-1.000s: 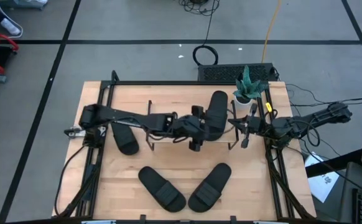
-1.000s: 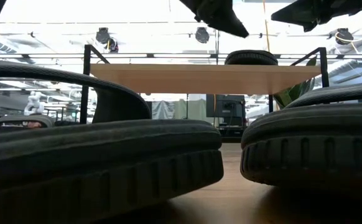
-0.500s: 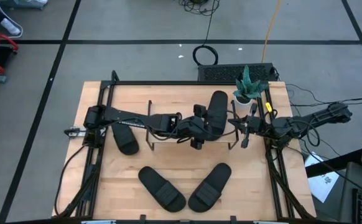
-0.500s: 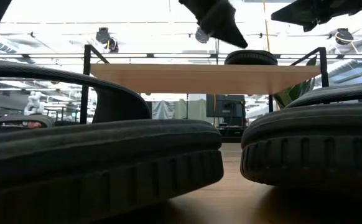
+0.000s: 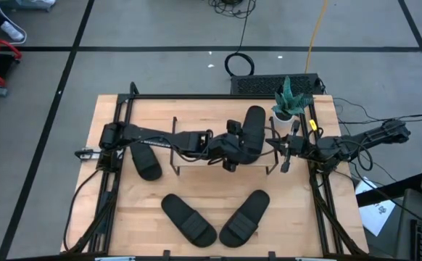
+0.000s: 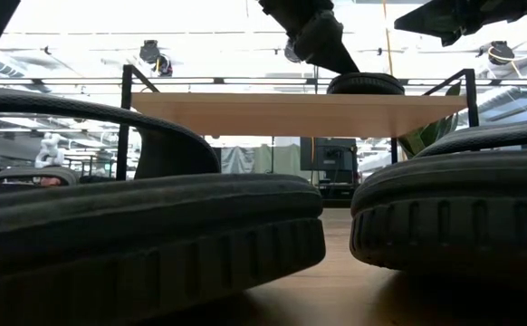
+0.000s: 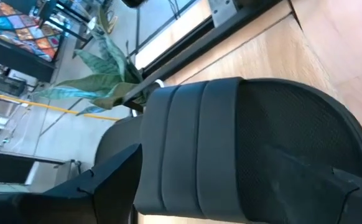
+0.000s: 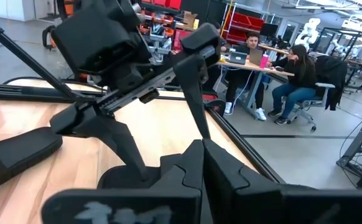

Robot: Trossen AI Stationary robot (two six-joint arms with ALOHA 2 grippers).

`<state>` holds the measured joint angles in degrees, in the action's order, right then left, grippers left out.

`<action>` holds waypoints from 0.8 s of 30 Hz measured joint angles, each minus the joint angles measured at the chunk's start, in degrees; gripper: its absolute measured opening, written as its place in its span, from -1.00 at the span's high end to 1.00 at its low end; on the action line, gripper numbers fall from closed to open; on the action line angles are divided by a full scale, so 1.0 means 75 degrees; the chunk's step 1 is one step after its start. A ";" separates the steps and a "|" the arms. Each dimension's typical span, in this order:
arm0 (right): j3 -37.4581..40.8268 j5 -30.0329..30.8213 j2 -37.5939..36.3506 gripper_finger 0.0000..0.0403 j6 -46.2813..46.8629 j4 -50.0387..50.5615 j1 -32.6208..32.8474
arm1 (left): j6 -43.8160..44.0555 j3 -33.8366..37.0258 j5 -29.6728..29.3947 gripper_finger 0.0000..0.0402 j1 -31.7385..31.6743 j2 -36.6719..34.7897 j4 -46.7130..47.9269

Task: Pick and place slides into the shelf
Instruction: Adjust the black slide on the shelf

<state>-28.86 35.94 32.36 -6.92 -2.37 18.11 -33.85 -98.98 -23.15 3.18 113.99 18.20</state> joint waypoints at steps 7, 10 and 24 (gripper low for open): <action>0.0000 -0.0003 0.0000 1.00 0.0000 0.0000 0.0000 | -0.0023 0.0000 0.0141 -0.66 -0.0188 0.0000 -0.0054; 0.0000 -0.0003 0.0001 1.00 0.0000 0.0000 0.0000 | -0.0023 0.0000 0.0297 -0.66 -0.0279 0.0000 -0.0039; 0.0000 -0.0001 0.0025 1.00 -0.0172 -0.0030 -0.0003 | -0.0387 0.0425 0.0410 -0.64 -0.0437 0.0088 -0.0831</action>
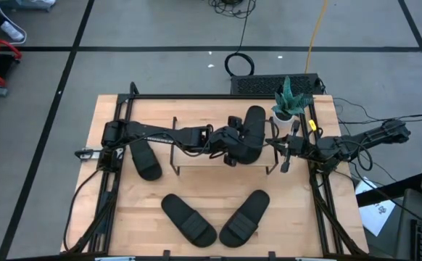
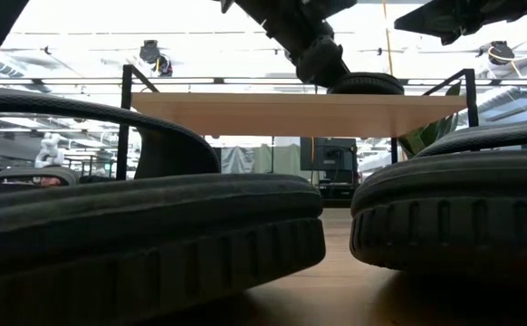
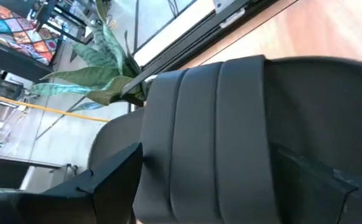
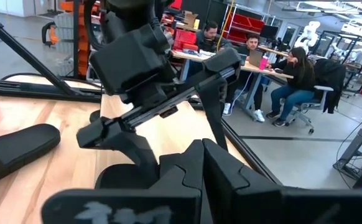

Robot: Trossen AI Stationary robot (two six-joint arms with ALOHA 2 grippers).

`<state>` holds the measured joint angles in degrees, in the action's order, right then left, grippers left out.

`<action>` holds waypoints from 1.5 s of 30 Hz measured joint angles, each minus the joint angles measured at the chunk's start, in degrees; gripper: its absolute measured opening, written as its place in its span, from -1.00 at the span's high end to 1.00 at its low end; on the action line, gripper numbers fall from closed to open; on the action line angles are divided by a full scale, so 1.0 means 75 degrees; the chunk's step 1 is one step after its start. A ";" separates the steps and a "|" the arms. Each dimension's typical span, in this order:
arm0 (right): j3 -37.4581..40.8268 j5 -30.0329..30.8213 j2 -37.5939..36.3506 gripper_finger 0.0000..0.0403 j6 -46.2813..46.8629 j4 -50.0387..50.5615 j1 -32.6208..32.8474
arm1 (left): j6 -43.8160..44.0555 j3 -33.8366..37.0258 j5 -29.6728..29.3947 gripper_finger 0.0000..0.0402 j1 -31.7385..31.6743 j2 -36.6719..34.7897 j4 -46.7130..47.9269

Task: Pick and place slides into the shelf
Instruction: Adjust the black slide on the shelf

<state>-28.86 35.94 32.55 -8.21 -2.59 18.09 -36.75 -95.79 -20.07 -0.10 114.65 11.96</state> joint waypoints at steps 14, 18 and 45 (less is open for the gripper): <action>0.0000 -0.0022 0.0124 1.00 -0.0201 -0.0040 0.0000 | -0.0809 -0.0006 -0.0111 0.81 0.0157 0.0168 -0.0019; 0.0001 -0.0023 0.0124 1.00 -0.0201 -0.0048 0.0000 | -0.0828 -0.0009 -0.0802 0.93 0.0317 0.0175 -0.0130; 0.0003 -0.0020 0.0133 1.00 -0.0067 -0.0340 0.0000 | 0.0174 -0.0315 -0.3423 1.00 0.1197 0.0503 -0.0845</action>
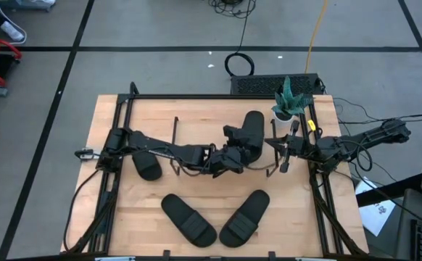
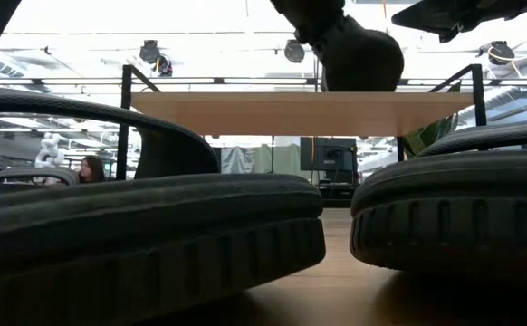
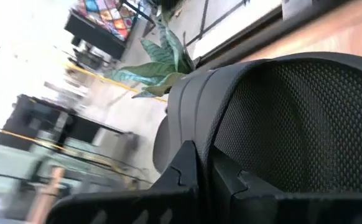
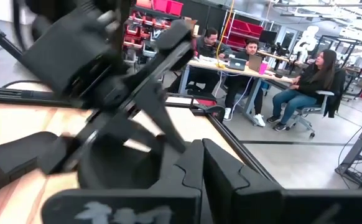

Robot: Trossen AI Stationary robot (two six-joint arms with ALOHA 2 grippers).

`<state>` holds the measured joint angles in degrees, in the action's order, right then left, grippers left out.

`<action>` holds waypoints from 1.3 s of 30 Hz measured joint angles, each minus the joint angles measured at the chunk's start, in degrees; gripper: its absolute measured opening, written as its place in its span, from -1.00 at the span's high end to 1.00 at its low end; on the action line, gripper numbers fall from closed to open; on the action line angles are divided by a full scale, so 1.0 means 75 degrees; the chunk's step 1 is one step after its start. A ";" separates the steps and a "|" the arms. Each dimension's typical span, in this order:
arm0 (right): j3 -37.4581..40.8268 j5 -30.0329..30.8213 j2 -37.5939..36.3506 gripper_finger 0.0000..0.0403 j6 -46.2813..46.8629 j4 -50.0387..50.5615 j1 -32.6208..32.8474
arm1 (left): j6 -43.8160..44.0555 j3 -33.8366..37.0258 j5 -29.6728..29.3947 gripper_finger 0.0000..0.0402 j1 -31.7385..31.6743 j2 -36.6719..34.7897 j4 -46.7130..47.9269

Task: Pick and place slides into the shelf
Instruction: Adjust the black slide on the shelf

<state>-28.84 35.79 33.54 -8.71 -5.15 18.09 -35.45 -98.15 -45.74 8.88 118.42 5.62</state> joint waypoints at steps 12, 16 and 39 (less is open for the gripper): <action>0.0003 0.0012 0.0123 1.00 -0.0044 -0.0035 0.0000 | -0.2122 -0.0002 -0.1479 1.00 0.0434 0.0893 -0.1745; 0.0003 0.0015 0.0163 1.00 -0.0055 -0.0096 0.0000 | -0.1800 -0.0377 -0.1514 1.00 0.0455 0.0890 -0.1228; 0.0003 0.0017 0.0167 1.00 0.0052 -0.0149 0.0000 | -0.0034 -0.1338 -0.2186 1.00 0.0802 0.1203 0.0357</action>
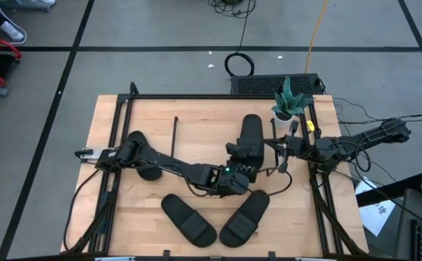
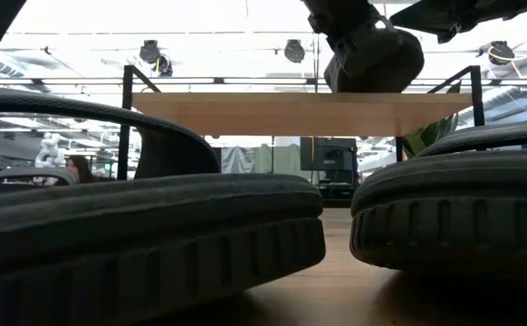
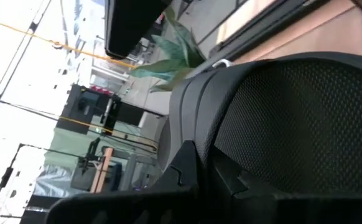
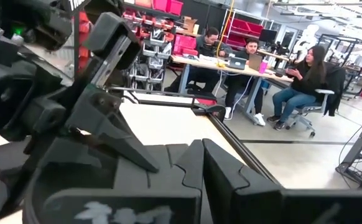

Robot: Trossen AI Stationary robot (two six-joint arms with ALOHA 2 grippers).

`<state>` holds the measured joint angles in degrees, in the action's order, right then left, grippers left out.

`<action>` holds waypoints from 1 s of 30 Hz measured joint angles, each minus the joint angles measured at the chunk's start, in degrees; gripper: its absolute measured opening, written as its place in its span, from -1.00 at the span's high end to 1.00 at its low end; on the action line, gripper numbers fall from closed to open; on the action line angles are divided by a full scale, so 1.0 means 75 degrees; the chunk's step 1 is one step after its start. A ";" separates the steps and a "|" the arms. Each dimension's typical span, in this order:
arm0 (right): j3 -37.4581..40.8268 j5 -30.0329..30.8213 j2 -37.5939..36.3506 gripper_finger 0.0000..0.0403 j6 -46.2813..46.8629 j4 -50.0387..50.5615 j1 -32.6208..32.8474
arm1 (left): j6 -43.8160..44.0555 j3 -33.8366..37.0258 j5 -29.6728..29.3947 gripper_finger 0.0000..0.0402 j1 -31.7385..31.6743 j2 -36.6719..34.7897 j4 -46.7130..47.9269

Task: Pick and place slides into the shelf
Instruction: Adjust the black slide on the shelf

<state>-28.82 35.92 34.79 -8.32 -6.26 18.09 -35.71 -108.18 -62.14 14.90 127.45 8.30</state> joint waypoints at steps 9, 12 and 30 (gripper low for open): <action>0.0000 0.0003 0.0074 1.00 -0.0022 -0.0090 0.0000 | -0.0104 0.0000 0.0060 1.00 -0.0009 0.0229 -0.0185; 0.0000 0.0003 0.0091 1.00 -0.0027 -0.0103 0.0000 | 0.0059 0.0000 0.0244 1.00 -0.0009 0.0229 -0.0136; 0.0000 -0.0017 0.0110 1.00 0.0102 -0.0075 0.0003 | 0.0231 -0.0003 0.0876 0.06 0.0011 0.0215 -0.0336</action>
<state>-28.82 35.79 35.62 -7.55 -6.82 18.11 -33.97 -108.20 -55.57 14.98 129.06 5.78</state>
